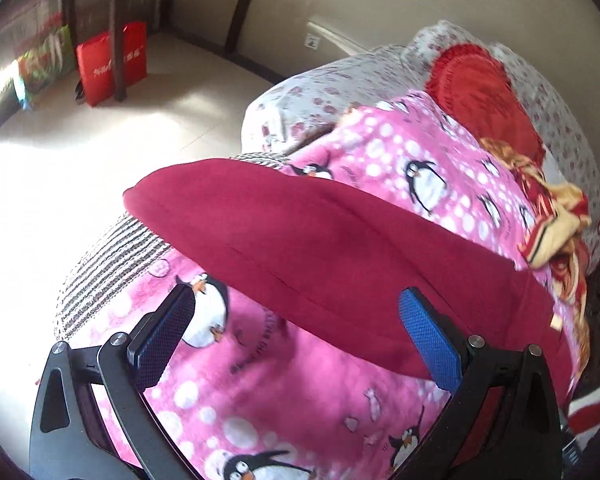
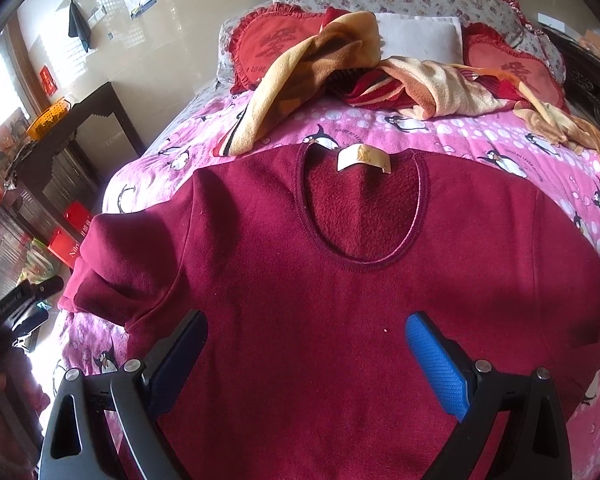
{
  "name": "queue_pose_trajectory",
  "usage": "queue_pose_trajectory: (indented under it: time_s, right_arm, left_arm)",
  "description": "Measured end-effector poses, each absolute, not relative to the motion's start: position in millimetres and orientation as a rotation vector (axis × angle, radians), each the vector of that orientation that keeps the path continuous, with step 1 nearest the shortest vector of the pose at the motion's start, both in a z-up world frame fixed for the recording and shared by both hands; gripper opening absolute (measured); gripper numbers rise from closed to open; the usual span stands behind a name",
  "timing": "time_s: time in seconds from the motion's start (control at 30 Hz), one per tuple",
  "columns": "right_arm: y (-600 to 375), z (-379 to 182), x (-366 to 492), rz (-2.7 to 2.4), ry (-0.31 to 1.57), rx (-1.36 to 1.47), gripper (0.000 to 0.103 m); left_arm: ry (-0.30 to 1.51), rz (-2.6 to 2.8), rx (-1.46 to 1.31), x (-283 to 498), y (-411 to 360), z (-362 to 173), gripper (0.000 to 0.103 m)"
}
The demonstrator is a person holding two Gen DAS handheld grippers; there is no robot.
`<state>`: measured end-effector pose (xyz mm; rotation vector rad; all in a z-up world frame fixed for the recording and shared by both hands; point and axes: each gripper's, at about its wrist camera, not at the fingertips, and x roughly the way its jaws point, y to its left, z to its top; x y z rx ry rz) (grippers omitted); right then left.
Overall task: Fold small clothes
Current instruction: 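Grasp a sleeve of the dark red top with the left gripper and lift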
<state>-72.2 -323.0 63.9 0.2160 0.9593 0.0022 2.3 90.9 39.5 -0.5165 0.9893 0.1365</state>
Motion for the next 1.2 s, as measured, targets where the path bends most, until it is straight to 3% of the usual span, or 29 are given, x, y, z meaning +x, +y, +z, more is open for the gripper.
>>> queue_pose_trajectory:
  time_s: [0.37,0.43,0.53,0.57,0.6,0.7,0.87,1.07,1.2]
  right_arm:
    - [-316,56,-66,0.011,0.989,0.204,0.099]
    - [-315,56,-65,0.011,0.995,0.204,0.099]
    - [-316,54,-63,0.01,1.001,0.207,0.099]
    - [-316,54,-62,0.009,1.002,0.209,0.099]
    - [-316,54,-62,0.01,1.002,0.211,0.099]
    - [-317,55,-63,0.009,0.998,0.211,0.099]
    - [-325,57,-66,-0.001,0.984,0.227,0.099]
    - [-344,65,-71,-0.032,0.95,0.273,0.099]
    - [-359,70,-78,-0.054,0.931,0.297,0.099]
  left_arm:
    - [0.969,0.188,-0.82,27,161,2,0.095]
    - [0.959,0.191,-0.825,31,165,1,0.088]
    - [0.937,0.204,-0.838,36,172,-3,0.053]
    - [0.944,0.19,-0.859,39,175,-7,0.024]
    - [0.961,0.171,-0.895,40,178,-11,0.012]
    - [0.94,0.144,-0.919,37,180,-6,0.009]
    - [0.844,0.035,-0.807,25,148,47,0.009]
    - [0.731,-0.204,-0.597,15,53,127,0.009]
    - [0.72,-0.39,-0.457,1,-32,152,0.009]
